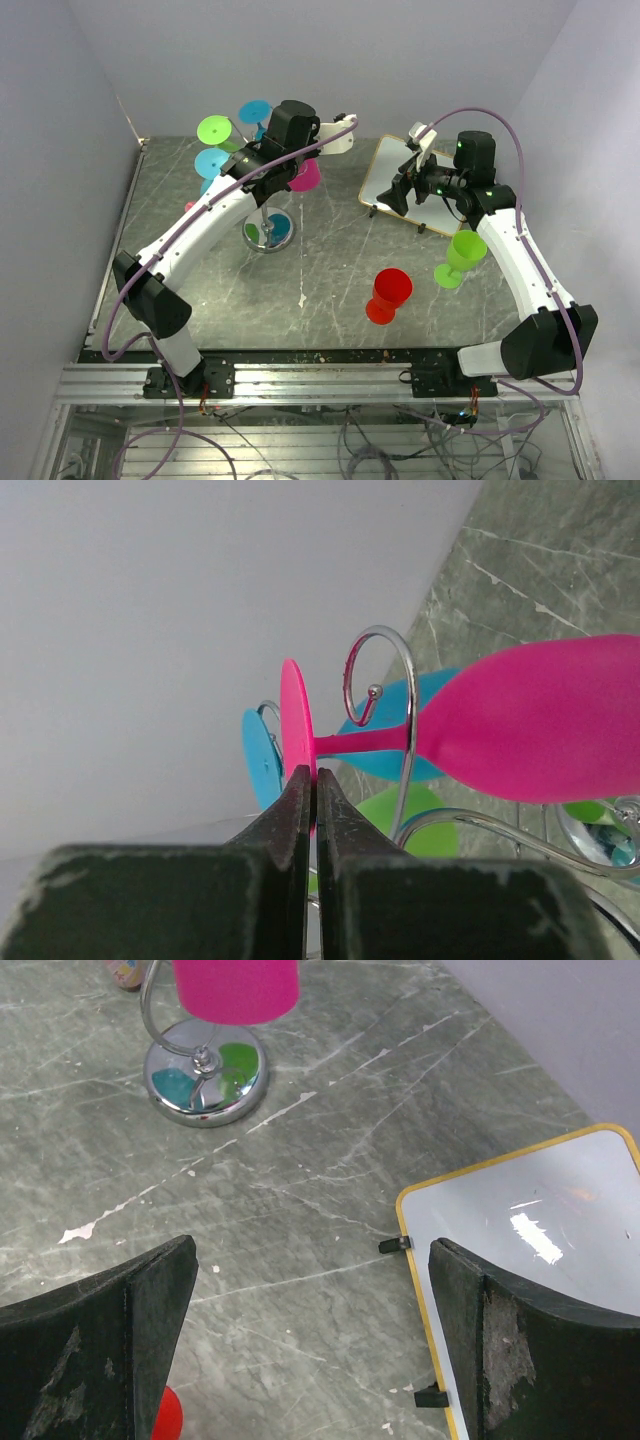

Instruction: Place the wine glass upside down on the wine glass rack

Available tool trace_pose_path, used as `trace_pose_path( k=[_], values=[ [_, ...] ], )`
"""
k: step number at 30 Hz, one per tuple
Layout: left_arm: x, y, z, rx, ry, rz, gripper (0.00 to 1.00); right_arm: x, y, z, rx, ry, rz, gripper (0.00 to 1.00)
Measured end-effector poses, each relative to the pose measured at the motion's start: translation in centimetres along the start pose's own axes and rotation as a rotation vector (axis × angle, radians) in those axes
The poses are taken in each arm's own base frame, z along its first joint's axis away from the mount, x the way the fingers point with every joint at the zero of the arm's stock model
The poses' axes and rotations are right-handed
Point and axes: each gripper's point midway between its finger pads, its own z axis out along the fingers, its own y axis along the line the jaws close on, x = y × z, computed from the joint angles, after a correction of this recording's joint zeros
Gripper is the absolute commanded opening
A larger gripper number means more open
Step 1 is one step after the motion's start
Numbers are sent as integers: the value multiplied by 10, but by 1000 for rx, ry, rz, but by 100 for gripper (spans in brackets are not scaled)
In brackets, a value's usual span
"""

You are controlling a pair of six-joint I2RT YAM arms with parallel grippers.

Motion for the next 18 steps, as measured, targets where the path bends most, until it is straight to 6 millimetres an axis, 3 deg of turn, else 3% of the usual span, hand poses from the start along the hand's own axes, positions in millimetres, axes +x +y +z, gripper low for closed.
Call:
trace_pose_path(
  k=[7, 18],
  values=[
    [-7, -8, -3, 32, -20, 12, 7, 0, 0, 0, 0, 0, 0, 100],
    [-25, -2, -11, 32, -74, 6, 7, 0, 1, 0, -7, -2, 0, 100]
  ],
)
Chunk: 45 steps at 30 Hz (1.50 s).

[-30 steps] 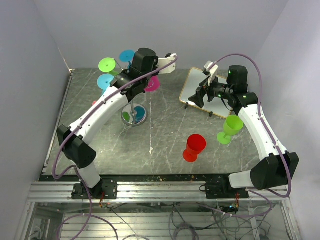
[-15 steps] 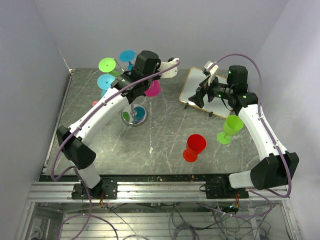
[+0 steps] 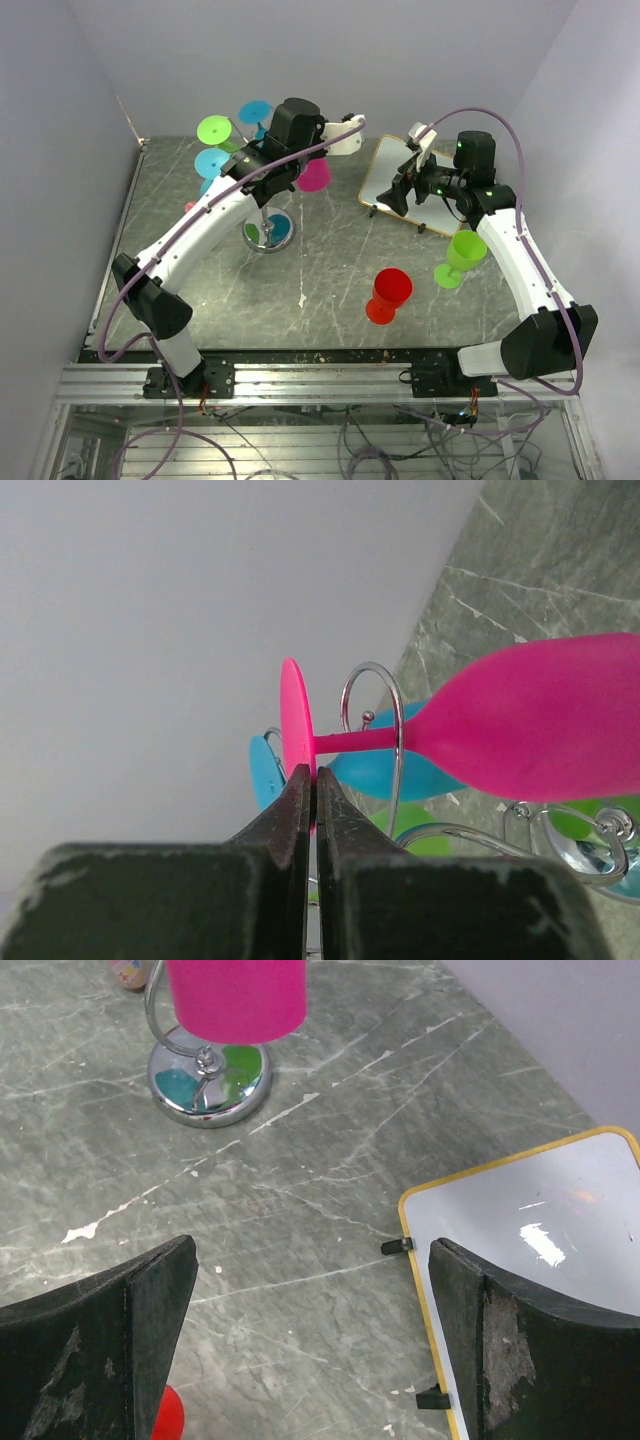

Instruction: Place the wine glass upside down on the wine glass rack

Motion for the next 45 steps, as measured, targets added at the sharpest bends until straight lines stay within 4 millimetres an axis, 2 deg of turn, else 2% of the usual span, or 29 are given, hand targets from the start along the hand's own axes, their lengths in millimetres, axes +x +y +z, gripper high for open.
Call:
trace_pose_path(
  k=[6, 19, 29, 45],
  values=[
    [-6, 5, -1, -11, -18, -6, 7, 0, 0, 0, -3, -1, 0, 100],
    [-13, 2, 17, -34, -27, -19, 7, 0, 1, 0, -4, -1, -1, 100],
    [-6, 2, 26, -67, 24, -15, 7, 0, 1, 0, -4, -1, -1, 100],
    [8, 7, 29, -84, 62, -34, 7, -1, 2, 0, -14, -6, -3, 100]
  ],
)
